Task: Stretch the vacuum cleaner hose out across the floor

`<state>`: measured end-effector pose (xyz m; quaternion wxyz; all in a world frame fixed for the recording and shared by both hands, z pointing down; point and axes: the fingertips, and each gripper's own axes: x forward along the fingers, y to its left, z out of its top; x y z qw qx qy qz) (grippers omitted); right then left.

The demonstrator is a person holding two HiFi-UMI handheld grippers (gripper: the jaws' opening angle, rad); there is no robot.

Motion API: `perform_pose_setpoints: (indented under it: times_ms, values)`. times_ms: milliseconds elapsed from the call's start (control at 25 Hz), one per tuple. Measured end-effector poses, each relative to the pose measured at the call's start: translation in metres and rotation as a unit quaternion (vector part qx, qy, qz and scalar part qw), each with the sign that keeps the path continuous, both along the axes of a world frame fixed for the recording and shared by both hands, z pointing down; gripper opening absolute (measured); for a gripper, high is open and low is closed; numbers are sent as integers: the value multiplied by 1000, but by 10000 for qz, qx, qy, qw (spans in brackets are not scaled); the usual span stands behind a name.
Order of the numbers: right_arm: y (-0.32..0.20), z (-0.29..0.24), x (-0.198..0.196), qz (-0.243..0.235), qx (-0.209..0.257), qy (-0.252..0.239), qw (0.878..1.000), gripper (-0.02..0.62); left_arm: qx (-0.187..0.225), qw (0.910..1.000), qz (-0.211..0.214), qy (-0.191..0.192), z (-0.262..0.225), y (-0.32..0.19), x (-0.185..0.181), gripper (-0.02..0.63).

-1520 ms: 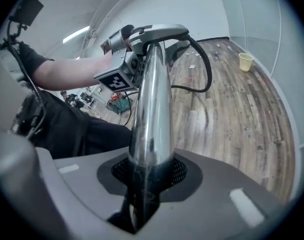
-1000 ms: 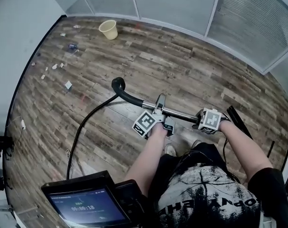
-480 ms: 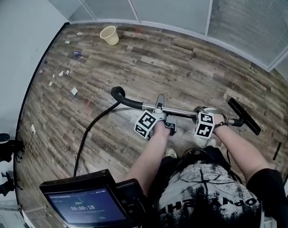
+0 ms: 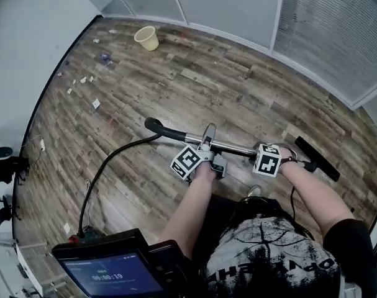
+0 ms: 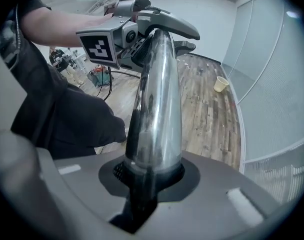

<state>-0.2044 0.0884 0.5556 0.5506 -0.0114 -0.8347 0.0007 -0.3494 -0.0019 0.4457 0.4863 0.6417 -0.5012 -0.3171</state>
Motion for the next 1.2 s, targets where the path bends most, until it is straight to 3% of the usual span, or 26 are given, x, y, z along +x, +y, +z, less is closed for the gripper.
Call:
perform_pose_setpoints:
  times_ms: [360,680,920,1040,1200]
  values:
    - [-30,2,50,121,-203,42,9997,78,-165,9997,175,102,6,-37,52,75]
    - [-128,12,103,448,-462,416,9971,78,-224,9955,669,626,29,-151,109,78]
    - [-126,21,116,606,-390,639,9954,78,-255,9938,798,730,47,-151,119,78]
    - [-152,26,121,565,-467,676,9950,78,-317,9937,750,767,54,-178,122,78]
    - [-213,26,133,184,-668,713,9950,78,-491,9950,365,783,58,-232,126,77]
